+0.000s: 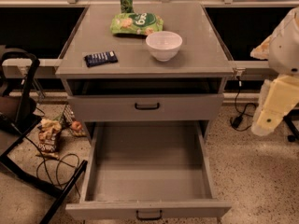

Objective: Close middle drawer

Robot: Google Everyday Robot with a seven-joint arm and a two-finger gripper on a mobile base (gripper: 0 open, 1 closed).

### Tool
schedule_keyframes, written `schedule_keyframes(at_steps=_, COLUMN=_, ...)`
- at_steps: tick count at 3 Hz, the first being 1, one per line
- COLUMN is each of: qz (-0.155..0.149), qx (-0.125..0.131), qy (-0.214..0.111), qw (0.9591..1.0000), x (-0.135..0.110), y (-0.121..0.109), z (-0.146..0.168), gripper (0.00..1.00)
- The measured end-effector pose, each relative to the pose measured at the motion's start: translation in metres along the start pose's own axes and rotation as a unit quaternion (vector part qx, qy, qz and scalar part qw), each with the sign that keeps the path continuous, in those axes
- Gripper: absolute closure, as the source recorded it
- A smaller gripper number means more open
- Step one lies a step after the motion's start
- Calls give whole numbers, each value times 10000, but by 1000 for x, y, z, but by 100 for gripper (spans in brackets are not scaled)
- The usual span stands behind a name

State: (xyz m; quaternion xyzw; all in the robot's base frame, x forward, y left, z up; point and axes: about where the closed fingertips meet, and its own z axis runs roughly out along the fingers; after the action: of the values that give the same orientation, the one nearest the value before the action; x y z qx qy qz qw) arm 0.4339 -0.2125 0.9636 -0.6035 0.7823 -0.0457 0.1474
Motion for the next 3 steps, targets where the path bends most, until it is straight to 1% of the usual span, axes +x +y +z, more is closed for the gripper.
schedule_keyframes(at_steps=1, qz=73, qx=5, qy=-101, qw=9999, x=6, y=29, z=29, gripper=0)
schedule_keyframes(at_steps=2, qz=191, qx=55, qy=-294, qw=9994, x=28, y=75, z=87, gripper=0)
schedule_keyframes(at_steps=3, qz=234, qx=-232, qy=-333, qw=9989, x=60, y=128, z=186, gripper=0)
